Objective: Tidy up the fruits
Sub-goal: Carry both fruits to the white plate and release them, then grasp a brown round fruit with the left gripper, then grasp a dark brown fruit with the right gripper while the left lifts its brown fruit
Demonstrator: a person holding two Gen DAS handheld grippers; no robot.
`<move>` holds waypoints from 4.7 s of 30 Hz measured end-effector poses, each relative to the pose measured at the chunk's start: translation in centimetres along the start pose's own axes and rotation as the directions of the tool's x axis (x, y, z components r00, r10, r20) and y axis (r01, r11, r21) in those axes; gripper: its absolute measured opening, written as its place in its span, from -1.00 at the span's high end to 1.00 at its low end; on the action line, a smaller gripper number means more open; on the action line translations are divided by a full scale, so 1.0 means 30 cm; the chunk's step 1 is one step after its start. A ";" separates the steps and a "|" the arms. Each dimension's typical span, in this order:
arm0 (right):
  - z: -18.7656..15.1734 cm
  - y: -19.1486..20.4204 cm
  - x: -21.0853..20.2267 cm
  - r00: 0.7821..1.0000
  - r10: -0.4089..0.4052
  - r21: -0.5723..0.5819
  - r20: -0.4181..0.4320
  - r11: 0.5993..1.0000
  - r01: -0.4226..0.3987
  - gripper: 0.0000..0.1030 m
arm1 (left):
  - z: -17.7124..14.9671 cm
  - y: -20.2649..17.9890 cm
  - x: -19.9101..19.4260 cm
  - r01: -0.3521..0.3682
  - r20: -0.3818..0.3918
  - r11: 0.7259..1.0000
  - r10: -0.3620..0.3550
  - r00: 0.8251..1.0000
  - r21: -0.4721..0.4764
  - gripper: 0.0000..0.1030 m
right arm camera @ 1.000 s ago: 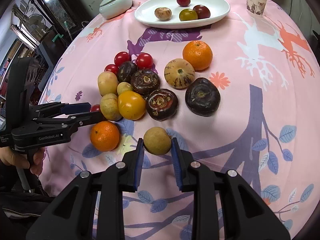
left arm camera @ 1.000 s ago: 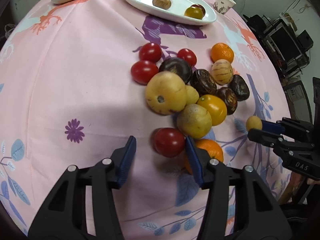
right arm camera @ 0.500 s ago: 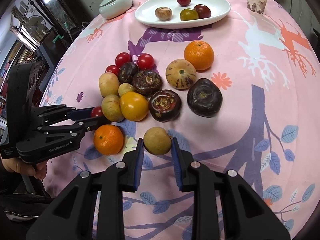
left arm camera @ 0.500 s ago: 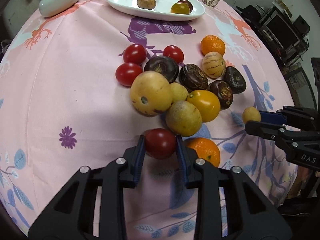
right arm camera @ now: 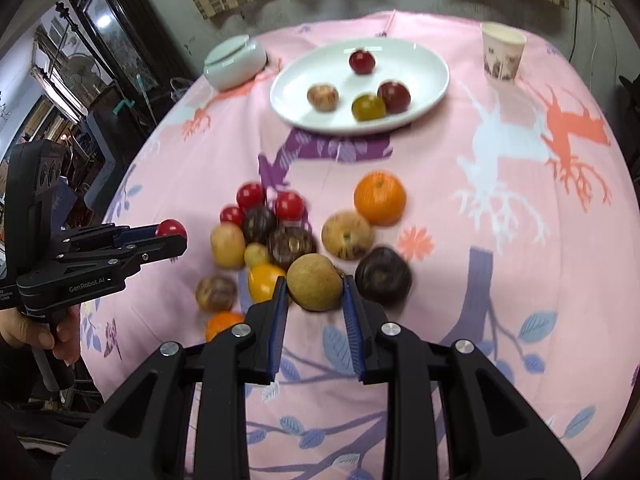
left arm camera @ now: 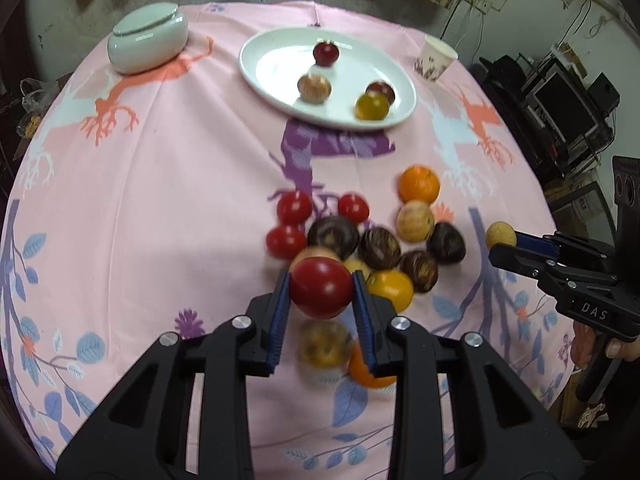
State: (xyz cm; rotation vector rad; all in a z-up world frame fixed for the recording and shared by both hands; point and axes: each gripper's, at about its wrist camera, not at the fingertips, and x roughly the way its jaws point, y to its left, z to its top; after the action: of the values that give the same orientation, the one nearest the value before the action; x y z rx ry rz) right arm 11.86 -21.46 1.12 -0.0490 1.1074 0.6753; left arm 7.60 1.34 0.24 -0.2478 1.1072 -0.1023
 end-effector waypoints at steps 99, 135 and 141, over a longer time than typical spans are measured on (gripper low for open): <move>-0.197 -0.154 0.110 0.989 -0.041 0.298 -0.141 0.951 0.082 -0.85 | -0.149 0.020 0.220 -0.054 -0.242 0.970 -0.006 0.970 -0.237 0.19; -0.062 -0.086 0.280 0.960 -0.250 -0.141 -0.126 0.962 0.232 0.13 | -0.145 0.104 0.162 -0.118 -0.189 0.972 0.079 0.979 -0.205 0.21; -0.050 -0.110 0.228 0.974 -0.189 -0.050 -0.122 0.982 0.184 0.14 | -0.148 0.102 0.152 -0.100 -0.175 0.973 0.064 0.983 -0.206 0.21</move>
State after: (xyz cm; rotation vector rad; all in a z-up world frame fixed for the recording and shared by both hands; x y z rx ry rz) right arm 14.23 -21.38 -6.24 -0.2290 1.1947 0.5298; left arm 5.55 2.72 -6.38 -0.3915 1.2958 0.0722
